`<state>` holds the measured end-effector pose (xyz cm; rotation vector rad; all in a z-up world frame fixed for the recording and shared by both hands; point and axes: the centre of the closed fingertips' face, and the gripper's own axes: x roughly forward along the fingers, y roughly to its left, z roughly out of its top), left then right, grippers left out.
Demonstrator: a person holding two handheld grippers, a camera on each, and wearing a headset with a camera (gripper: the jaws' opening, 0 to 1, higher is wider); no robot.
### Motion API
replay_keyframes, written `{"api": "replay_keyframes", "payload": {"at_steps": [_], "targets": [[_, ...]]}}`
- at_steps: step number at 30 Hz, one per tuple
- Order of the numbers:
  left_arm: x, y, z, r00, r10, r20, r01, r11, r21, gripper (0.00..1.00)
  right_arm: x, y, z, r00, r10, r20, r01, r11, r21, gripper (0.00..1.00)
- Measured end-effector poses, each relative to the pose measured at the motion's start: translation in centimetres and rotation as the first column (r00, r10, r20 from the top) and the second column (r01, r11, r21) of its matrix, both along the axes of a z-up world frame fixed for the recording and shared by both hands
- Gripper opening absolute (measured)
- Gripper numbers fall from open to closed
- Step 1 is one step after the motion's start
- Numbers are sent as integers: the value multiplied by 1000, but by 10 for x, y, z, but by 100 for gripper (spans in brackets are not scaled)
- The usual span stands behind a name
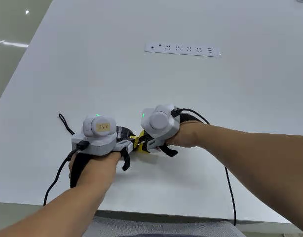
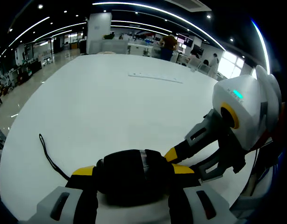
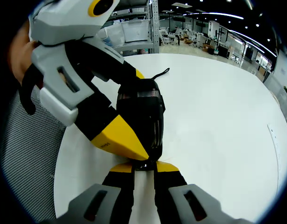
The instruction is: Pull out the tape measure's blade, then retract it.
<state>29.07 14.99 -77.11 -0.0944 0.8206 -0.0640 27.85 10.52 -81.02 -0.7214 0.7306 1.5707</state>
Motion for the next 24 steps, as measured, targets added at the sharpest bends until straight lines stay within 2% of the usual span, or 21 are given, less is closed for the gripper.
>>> {"api": "replay_keyframes", "payload": {"at_steps": [1,3,24], "targets": [[0,-1,0,1000,-16,-4,16,1000,24,57,-1,0,0,1000,0,-4,0,1000,-2,15],[1,0,0,1000,-2,8,1,1000,15,57,0,0,0,1000,9,2,-9,1000,-2,15],[0,2,-1,1000,-18,13,18,1000,-8,56,1,-1,0,1000,10,13,-10,1000,-26,14]]}}
